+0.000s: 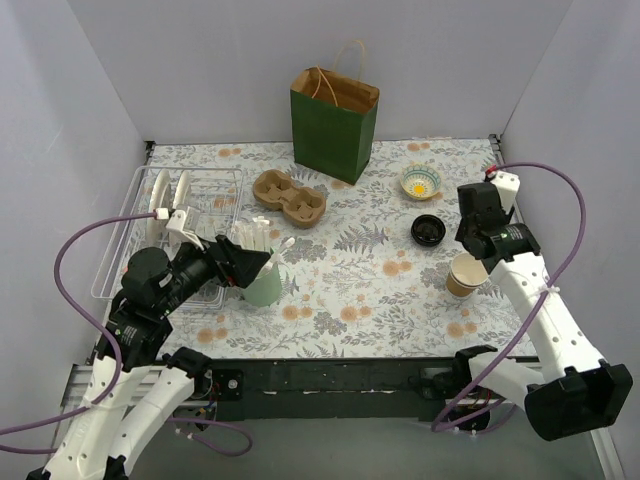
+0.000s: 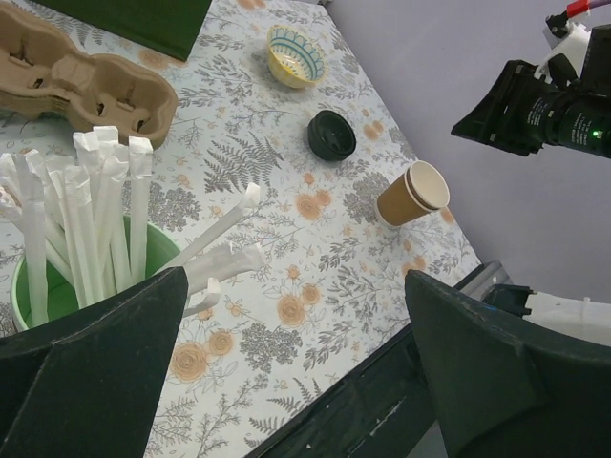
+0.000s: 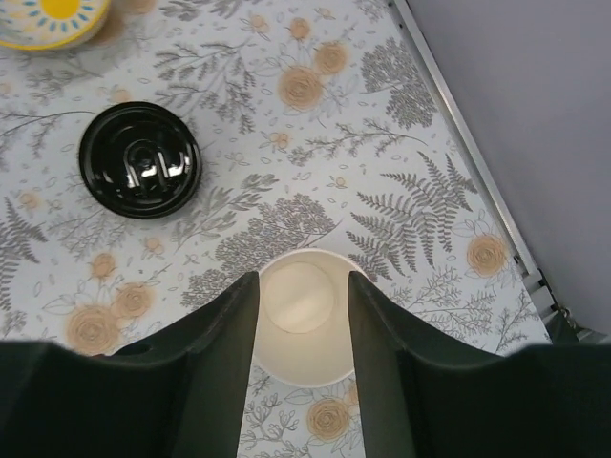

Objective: Pack the takeout coffee

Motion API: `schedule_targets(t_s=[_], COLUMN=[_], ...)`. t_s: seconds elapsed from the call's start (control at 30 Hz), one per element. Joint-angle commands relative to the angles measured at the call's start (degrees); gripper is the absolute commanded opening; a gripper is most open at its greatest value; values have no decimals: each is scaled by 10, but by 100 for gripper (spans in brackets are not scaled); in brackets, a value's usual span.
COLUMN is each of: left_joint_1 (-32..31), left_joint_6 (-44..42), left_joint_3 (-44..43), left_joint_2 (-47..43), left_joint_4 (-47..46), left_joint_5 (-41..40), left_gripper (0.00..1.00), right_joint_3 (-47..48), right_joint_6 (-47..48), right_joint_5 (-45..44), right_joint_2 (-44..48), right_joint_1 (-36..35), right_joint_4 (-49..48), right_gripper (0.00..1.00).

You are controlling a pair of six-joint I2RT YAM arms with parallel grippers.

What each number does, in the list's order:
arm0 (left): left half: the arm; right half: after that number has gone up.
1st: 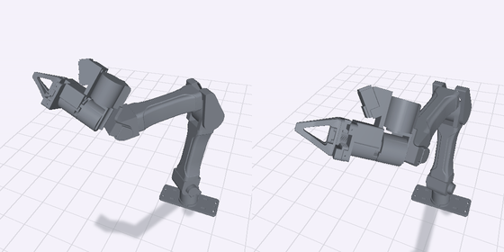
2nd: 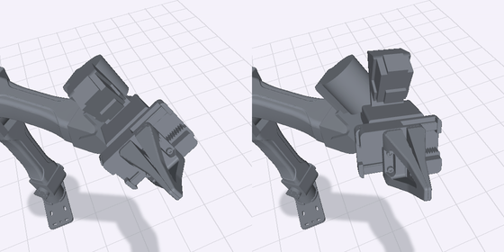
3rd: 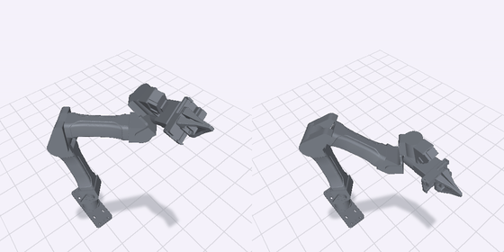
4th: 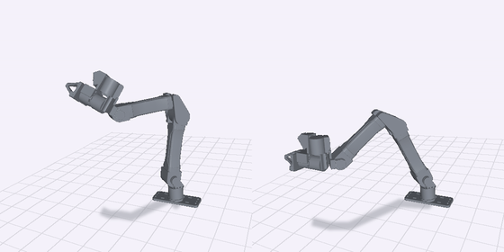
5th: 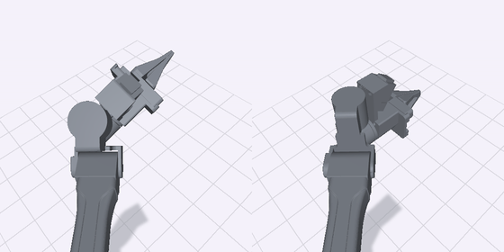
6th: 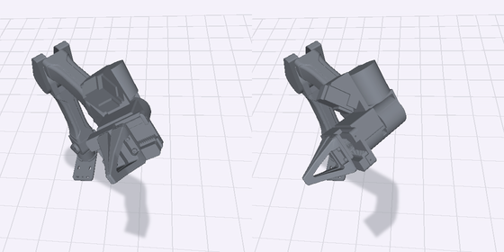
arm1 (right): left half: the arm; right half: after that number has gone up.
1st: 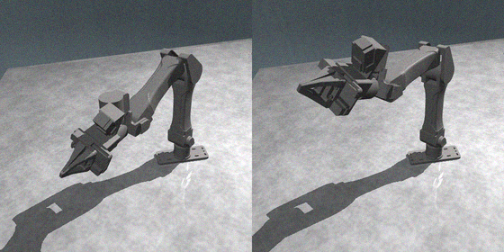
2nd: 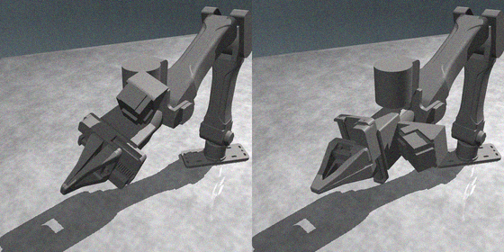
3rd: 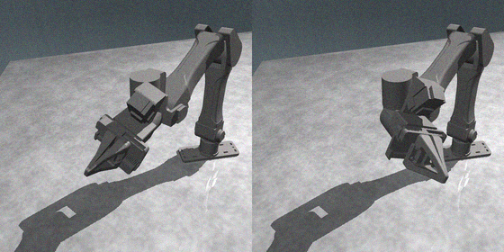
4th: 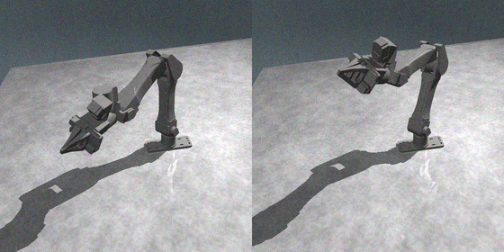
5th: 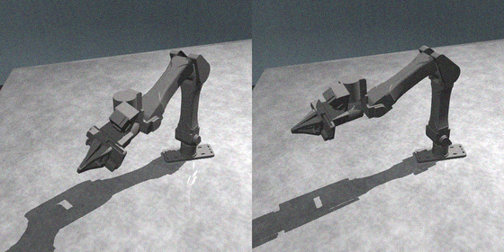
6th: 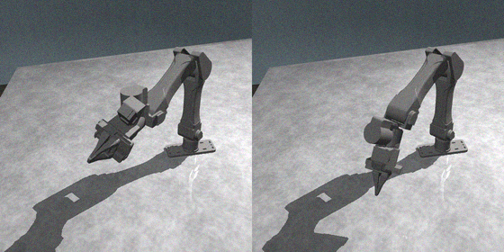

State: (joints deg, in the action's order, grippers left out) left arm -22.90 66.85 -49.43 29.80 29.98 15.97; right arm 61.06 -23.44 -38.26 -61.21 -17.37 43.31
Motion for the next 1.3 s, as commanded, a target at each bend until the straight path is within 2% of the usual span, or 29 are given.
schedule_targets(t_s=[0.0,0.13,0.27,0.73,0.9,1.27], left_joint_1=[-2,-2,-1,-2,-1,-1], left_joint_6=[-15,-14,-15,-14,-14,-16], left_joint_3=[24,26,23,30,27,13], left_joint_2=[-15,-14,-17,-33,-29,-18], left_joint_4=[-30,-33,-25,-19,-19,-14], left_joint_5=[-16,-9,-8,-10,-9,-11], left_gripper=[98,98,98,98,98,98], right_joint_3=[-34,-83,-129,-165,-171,-186], right_joint_6=[6,10,12,16,15,16], right_joint_5=[38,119,137,175,164,158], right_joint_2=[8,24,41,39,43,40], right_joint_1=[73,161,205,219,220,220], right_joint_4=[-19,-46,-73,-104,-106,-115], right_gripper=[47,42,39,30,28,27])
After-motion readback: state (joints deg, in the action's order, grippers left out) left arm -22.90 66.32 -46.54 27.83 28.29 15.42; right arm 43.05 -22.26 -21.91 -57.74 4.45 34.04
